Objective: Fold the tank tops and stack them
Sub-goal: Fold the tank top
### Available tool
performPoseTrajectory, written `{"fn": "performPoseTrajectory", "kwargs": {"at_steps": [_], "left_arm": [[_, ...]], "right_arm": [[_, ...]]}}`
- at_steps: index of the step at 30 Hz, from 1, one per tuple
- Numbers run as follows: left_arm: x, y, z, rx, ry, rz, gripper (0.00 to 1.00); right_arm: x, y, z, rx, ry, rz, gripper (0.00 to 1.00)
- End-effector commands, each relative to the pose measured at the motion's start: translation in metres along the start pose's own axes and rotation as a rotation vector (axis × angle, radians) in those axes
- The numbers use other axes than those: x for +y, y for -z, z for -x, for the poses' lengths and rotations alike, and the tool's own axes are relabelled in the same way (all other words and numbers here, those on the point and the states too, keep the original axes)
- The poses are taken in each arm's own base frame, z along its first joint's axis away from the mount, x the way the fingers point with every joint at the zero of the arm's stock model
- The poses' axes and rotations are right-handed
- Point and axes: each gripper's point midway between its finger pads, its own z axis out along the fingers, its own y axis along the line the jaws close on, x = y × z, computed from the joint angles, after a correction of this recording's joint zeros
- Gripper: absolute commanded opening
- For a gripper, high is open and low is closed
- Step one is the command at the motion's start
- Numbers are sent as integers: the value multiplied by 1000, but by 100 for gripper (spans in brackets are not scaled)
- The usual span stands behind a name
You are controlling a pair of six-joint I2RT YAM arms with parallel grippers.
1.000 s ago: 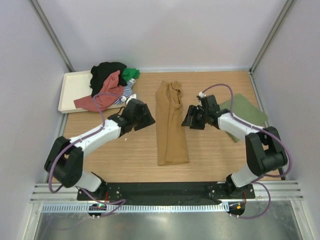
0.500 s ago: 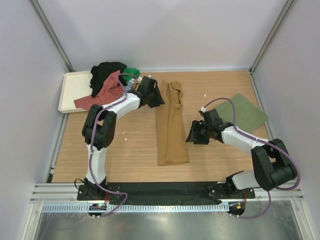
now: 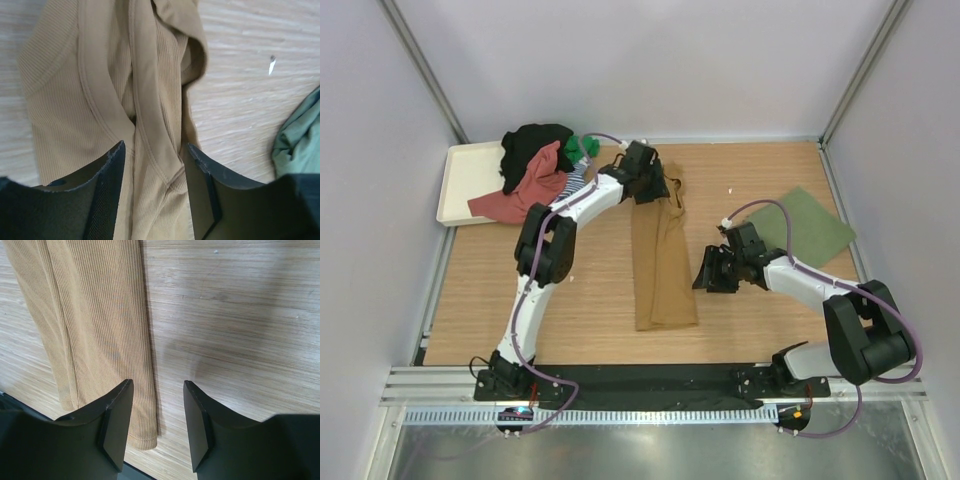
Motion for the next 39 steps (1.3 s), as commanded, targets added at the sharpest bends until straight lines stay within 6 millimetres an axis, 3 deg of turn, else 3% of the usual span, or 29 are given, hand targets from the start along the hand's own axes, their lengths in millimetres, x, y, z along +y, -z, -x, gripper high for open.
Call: {"fn": "performPoseTrajectory", "kwargs": {"at_steps": [1,8,16,21,28,39], "left_arm": [[-13,12,-4,-32,-108,73,52],[-2,4,-24,24,-165,183,44],[15,-4,-31,56,-167,268,33],[19,5,-14,38,-123,250,0],[10,30,25,-26,-85,181,0],[3,29,26,13,-28,86,0]], "right_arm": [[11,4,11,-41,28,38,50],[11,2,9,-37,22,41,49],[9,2,9,-37,18,36,49],[9,2,7,-32,20,34,48],[11,-2,-5,6,26,69,48],[20,-14,-32,94,22,150,45]]}}
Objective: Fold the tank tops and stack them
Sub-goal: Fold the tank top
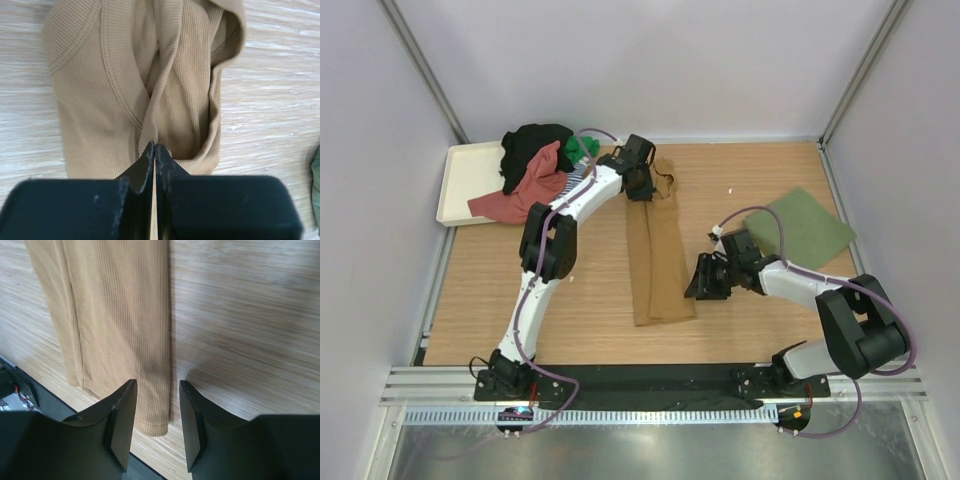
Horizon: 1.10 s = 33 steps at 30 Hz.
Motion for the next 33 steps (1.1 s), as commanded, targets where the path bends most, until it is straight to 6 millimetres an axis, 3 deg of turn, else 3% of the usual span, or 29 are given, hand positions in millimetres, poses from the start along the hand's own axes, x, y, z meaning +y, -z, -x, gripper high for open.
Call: {"fn": "performPoseTrajectory", "kwargs": {"at_steps": [1,10,12,15,20,21,23,24,25,27,30,31,33], "left_arm": [[-22,28,22,-49,18,-94,0],[-13,16,12,-14,19,-83,0],[-14,18,12,-12,18,-86,2],[-15,27,13,-15,14,-95,11],[-16,57,12,-18,-10,-105,48],[-20,75,18,-45,-20,-117,53],[-11,87,6,-46,-41,-79,64],[-16,112,10,-72,-51,-102,65],[-4,113,-6,-56,-58,-59,67],[2,130,-16,-70,-66,-46,69],[17,153,-59,-34,-63,-34,69],[25,159,-92,13,-57,-36,67],[30,161,-122,45,-44,-53,65]], "right_arm": [[2,-6,-12,24,-7,39,45],[-7,2,-43,49,-40,5,29],[-5,6,-46,36,-47,10,18],[-12,7,-60,48,-73,2,14],[-8,11,-65,26,-83,21,14],[-9,11,-66,24,-89,19,14],[-8,13,-67,20,-95,16,15],[-8,13,-68,23,-95,16,16],[-7,14,-68,23,-94,17,17],[-5,15,-68,16,-88,15,18],[-5,18,-68,14,-91,3,18],[-5,19,-68,14,-96,-1,18],[-3,20,-68,11,-101,2,15]]}}
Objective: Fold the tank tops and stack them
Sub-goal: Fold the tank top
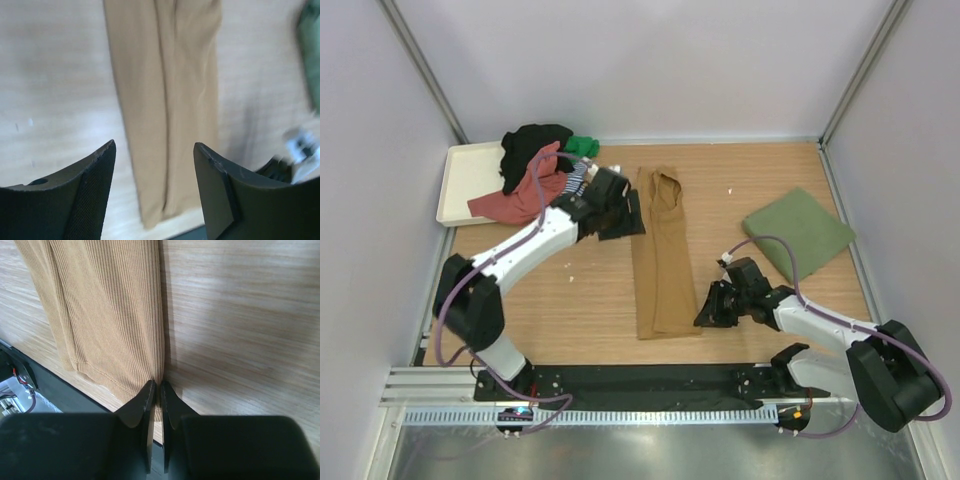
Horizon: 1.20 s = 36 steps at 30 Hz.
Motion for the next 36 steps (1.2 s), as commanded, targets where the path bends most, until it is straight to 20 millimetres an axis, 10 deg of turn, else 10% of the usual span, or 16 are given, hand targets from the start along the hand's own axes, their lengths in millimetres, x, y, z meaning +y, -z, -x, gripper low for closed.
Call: {"fn": "performPoseTrajectory", "kwargs": {"at_steps": [1,16,33,36], "left_arm": [[23,-5,-81,117,4,39,64],[16,22,-225,240,74,-79,50],[18,13,-265,313,91,-71,25],[14,15,-267,319,84,-82,7]], "right_arm": [[1,4,-1,-8,-14,-16,14],[4,3,-12,9,-8,-41,1],[10,12,-13,-7,-6,-28,1],[11,13,-14,-8,-6,-23,1]]}}
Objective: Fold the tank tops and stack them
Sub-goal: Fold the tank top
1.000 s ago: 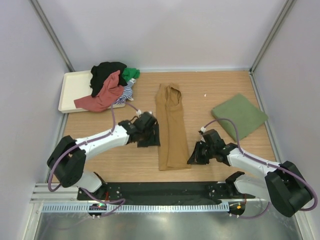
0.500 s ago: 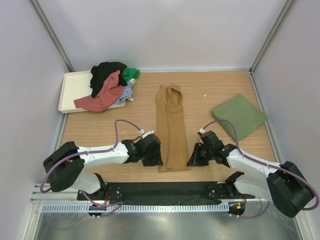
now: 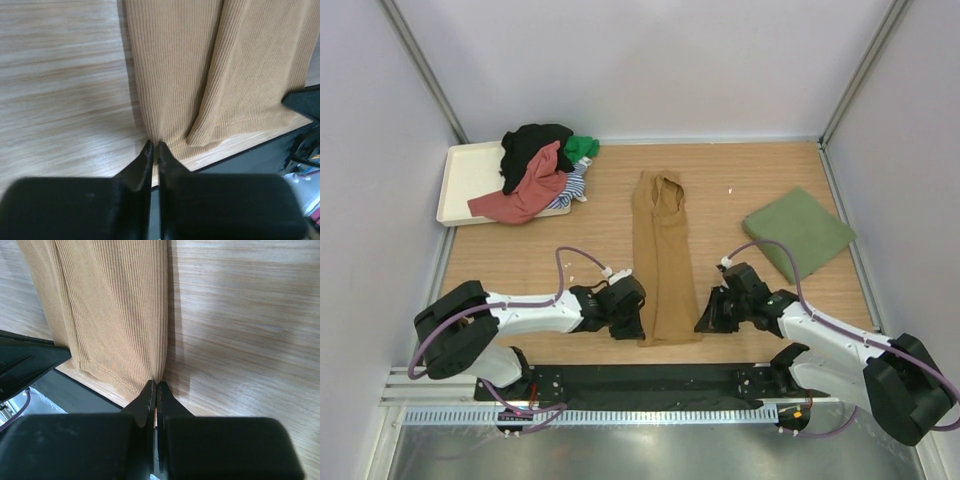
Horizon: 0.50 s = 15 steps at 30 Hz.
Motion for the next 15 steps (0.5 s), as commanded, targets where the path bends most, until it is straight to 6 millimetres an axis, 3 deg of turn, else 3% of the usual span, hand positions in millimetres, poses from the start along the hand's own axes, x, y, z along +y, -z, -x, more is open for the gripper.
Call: {"fn": "performPoseTrajectory", "kwargs": {"at_steps": [1,8,15], "left_arm": [[-8,3,-2,-8,-6,-34,0],[-23,34,10,-48,-30,-60,0],[-41,68,36,-135,-67,-74,0]], "right_arm": [[7,4,3,-14,0,14,1],[24,22,15,-55,28,34,1],[50,47,41,-126,85,46,1]]}}
